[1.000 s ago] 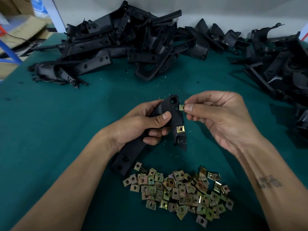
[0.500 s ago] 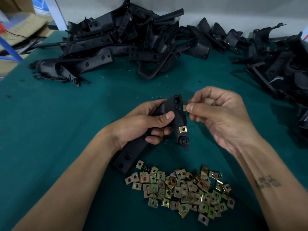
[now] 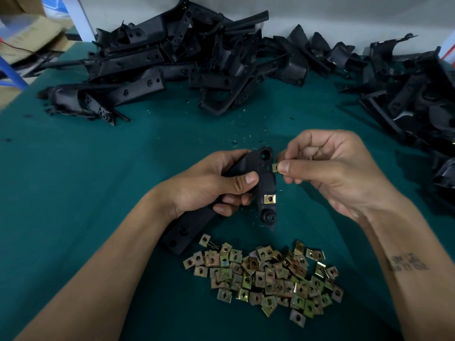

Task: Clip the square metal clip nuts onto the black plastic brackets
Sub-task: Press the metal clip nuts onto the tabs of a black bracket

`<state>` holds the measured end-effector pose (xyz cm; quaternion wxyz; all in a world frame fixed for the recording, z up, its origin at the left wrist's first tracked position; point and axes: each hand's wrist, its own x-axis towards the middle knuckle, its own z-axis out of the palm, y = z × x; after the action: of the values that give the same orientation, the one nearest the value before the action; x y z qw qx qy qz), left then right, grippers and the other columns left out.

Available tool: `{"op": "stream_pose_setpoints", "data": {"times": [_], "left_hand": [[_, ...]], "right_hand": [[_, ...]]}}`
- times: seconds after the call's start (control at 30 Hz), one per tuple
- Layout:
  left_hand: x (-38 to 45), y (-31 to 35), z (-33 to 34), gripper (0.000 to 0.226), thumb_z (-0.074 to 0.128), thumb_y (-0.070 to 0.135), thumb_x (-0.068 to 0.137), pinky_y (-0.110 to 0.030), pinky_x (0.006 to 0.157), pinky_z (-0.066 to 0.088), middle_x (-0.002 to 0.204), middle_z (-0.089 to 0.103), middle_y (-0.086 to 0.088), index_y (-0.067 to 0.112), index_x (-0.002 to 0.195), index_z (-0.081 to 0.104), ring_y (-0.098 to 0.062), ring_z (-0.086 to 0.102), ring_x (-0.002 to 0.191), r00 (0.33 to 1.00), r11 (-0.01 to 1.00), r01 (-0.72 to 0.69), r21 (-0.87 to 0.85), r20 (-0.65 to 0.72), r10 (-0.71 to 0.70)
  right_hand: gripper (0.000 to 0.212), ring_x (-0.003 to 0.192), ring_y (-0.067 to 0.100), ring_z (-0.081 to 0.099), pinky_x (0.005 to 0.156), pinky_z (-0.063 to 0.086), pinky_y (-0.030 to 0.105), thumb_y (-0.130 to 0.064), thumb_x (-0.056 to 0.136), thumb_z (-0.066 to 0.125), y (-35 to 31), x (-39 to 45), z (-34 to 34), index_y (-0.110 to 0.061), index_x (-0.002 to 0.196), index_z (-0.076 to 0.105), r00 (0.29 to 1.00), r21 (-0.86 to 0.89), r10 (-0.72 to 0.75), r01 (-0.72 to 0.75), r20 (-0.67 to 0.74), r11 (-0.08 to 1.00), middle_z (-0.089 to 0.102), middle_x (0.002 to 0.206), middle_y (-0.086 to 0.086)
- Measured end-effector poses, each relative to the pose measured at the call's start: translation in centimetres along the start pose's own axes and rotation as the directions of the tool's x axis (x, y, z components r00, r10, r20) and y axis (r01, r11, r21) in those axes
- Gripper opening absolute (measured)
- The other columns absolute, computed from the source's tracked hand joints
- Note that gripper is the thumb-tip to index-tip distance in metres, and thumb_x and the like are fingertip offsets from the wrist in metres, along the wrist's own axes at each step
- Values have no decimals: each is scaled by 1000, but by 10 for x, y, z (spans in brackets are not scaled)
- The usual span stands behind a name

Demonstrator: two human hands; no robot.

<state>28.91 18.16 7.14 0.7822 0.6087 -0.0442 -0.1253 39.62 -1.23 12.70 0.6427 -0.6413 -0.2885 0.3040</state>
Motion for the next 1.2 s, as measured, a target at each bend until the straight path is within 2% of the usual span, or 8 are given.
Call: {"op": "stream_pose_setpoints", "data": {"times": [0.2,0.37,0.6,0.87,1.1,1.2], "left_hand": [[0,0,0,28,61,25,91,-18,42,33,72,50,-10,8,111,53,-10,33,51,1000,1000,-14,5,10,14],[0,1,0,18,55,19,95,-18,42,33,72,50,-9,7,109,52,-10,33,50,999,999,-35,15,11,35],[0,0,0,18,51,16,97,-18,41,33,70,48,-8,6,112,49,-9,32,49,999,999,-35,4,-2,35],[1,-1,0,20,54,19,95,-18,41,33,70,46,-9,6,111,50,-10,30,50,999,999,-45,-12,-18,45],[0,0,-1,18,52,20,95,-18,42,33,69,48,-6,8,108,53,-9,31,49,998,998,-56,-16,21,56],[-1,0,-2,19,52,21,95,-17,41,33,69,48,-5,8,108,53,-8,32,49,998,998,-55,-24,25,55]], "right_hand": [[21,56,16,65,53,51,18,3,64,77,2,1,5,2,81,65,999,68,27,-26,-17,997,70,67,10],[20,55,14,64,53,51,17,3,62,77,3,0,11,1,78,66,998,105,37,-31,-56,994,70,67,11],[17,55,15,63,54,51,17,2,61,77,3,0,19,-2,74,67,992,155,54,-36,-111,987,68,68,14],[17,58,17,64,58,53,18,6,66,78,3,-2,23,1,78,67,983,143,62,-38,-170,989,68,69,14],[17,56,15,65,57,55,16,5,62,75,3,-2,24,-2,72,64,975,368,181,-122,-130,922,69,70,12],[17,57,15,66,58,56,16,5,62,76,4,-2,26,-1,73,65,975,367,171,-109,-139,924,70,71,13]]}}
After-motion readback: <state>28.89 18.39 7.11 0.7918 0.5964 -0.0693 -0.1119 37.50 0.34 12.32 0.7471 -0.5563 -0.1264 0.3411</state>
